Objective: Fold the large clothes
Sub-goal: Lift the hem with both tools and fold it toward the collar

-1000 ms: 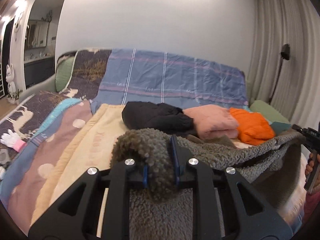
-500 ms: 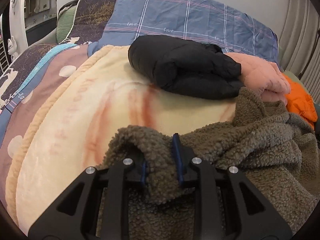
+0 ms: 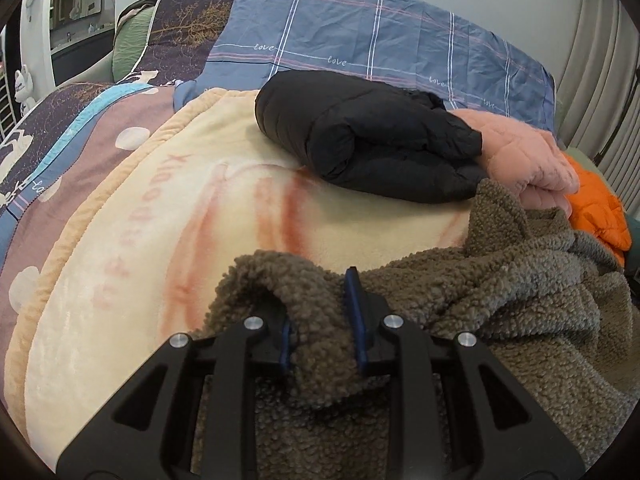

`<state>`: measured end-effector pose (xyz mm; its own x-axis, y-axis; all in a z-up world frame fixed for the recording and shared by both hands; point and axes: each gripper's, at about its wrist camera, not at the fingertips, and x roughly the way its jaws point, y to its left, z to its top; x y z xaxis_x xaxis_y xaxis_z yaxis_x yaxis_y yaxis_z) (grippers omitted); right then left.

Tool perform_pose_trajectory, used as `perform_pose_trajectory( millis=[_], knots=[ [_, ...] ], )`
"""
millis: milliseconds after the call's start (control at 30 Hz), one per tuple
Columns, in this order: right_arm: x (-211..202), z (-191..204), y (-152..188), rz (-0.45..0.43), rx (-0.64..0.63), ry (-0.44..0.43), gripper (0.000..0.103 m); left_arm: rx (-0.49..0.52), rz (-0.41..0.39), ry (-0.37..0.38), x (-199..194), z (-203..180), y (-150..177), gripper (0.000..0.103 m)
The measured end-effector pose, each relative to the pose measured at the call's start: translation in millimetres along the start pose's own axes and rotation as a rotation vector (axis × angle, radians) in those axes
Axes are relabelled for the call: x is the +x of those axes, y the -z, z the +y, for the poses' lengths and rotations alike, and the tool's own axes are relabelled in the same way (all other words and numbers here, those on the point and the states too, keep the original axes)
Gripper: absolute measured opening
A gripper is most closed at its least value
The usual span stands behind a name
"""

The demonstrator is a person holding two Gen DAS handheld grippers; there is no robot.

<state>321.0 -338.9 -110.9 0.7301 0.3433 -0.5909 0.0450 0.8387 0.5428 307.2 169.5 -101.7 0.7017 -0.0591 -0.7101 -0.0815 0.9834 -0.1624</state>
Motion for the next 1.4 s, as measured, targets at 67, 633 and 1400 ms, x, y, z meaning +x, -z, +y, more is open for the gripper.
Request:
perform_pose_trajectory(
  millis=[67, 633, 1400],
  knots=[
    [-0.1, -2.5, -4.5, 0.035, 0.018, -0.019, 0.026, -0.016, -0.014, 0.03, -6.7, 3.5, -1.5, 0.025],
    [-130.0, 64.4, 11.9, -0.092, -0.298, 0.119, 0.074, 0.116, -0.264, 0.004, -160.7, -28.4, 4.0, 0.052],
    [33.0, 62.7, -30.6, 0.238, -0.69, 0.254, 0.019, 0.503, -0.002, -0.211, 12.0, -47.2, -32.2, 0.011]
  ],
)
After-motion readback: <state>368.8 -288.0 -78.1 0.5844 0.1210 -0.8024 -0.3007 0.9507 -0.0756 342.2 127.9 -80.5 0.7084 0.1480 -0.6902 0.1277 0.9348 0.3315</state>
